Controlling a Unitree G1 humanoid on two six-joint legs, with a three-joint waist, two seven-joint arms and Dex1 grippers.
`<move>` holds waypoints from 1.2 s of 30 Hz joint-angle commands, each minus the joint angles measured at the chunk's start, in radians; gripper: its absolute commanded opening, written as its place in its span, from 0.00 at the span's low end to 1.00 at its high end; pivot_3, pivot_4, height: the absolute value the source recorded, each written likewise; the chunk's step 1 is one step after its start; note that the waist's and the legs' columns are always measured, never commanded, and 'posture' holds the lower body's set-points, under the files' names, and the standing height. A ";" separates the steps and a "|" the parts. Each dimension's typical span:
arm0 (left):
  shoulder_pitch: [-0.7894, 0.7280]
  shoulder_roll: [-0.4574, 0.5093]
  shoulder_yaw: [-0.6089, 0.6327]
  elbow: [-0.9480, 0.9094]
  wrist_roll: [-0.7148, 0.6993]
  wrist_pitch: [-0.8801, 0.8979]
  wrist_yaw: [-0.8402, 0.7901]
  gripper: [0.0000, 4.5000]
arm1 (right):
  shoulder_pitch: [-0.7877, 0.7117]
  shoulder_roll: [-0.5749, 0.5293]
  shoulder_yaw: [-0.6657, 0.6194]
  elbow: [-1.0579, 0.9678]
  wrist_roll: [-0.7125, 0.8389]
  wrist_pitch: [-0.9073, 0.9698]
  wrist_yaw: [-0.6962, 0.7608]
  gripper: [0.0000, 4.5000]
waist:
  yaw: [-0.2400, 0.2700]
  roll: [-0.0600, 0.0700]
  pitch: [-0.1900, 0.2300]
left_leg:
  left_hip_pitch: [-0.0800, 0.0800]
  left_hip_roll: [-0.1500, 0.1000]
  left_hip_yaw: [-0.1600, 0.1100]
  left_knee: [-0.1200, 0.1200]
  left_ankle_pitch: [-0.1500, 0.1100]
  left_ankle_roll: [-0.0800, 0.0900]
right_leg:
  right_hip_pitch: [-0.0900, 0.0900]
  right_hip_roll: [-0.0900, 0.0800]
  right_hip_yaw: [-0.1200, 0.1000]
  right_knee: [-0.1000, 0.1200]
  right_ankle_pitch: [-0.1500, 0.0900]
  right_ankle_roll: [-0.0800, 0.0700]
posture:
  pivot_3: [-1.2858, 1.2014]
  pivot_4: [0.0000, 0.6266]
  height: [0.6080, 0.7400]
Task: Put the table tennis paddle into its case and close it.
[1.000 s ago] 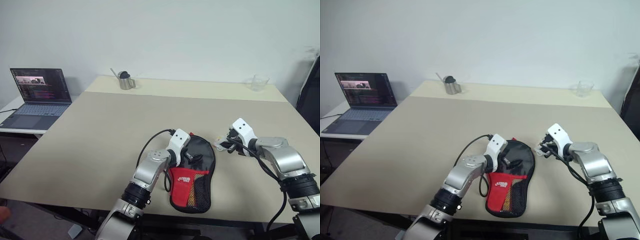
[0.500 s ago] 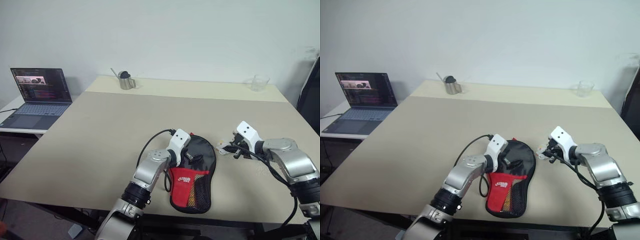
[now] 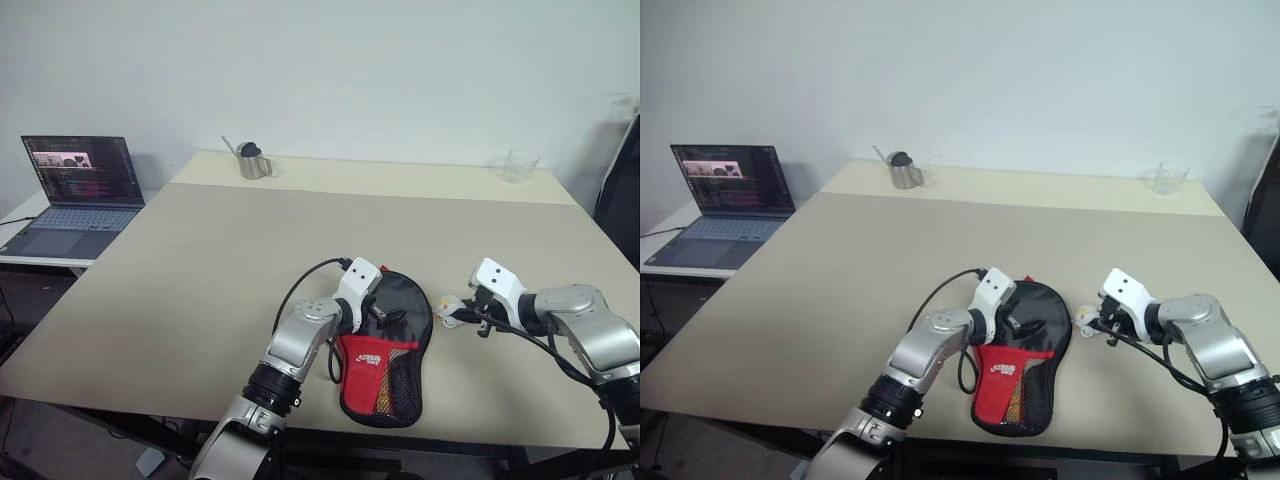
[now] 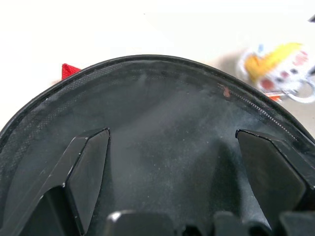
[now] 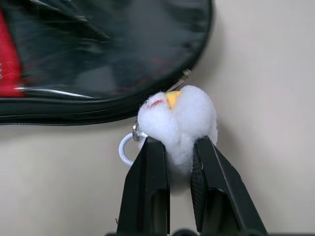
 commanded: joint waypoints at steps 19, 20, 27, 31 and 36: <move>0.042 -0.001 -0.029 0.042 0.002 0.062 -0.009 1.00 | 0.141 -0.098 -0.035 -0.164 0.092 -0.055 0.141 0.04 | 0.001 0.000 0.000 | 0.000 0.000 -0.001 0.000 0.000 -0.001 | 0.001 0.000 -0.001 -0.001 0.000 0.000 | 0.52 0.24 1.00; 0.042 -0.001 -0.030 0.043 0.002 0.063 -0.009 1.00 | 0.149 -0.100 -0.036 -0.171 0.094 -0.057 0.145 0.04 | 0.001 0.000 0.000 | 0.000 -0.001 -0.001 0.000 0.000 -0.001 | 0.001 0.000 -0.001 -0.001 0.000 0.000 | 0.52 0.24 1.00; 0.042 -0.003 -0.032 0.043 0.001 0.065 -0.011 1.00 | 0.217 -0.124 -0.012 -0.207 0.093 -0.095 0.174 0.04 | 0.001 0.000 0.000 | 0.000 -0.001 -0.002 0.000 -0.001 -0.001 | 0.001 0.000 -0.002 -0.002 0.000 0.000 | 0.52 0.24 1.00; 0.043 -0.003 -0.033 0.042 0.001 0.067 -0.012 1.00 | 0.262 -0.127 0.000 -0.223 0.101 -0.112 0.186 0.04 | 0.002 0.000 -0.001 | 0.000 -0.001 -0.002 0.000 -0.001 -0.001 | 0.002 0.000 -0.002 -0.002 0.000 0.000 | 0.52 0.24 1.00; 0.043 -0.003 -0.034 0.042 -0.001 0.069 -0.012 1.00 | 0.302 -0.116 0.011 -0.245 0.123 -0.106 0.196 0.04 | 0.002 0.000 -0.002 | 0.001 -0.001 -0.003 0.000 -0.001 -0.002 | 0.003 0.000 -0.003 -0.002 -0.001 -0.001 | 0.52 0.24 1.00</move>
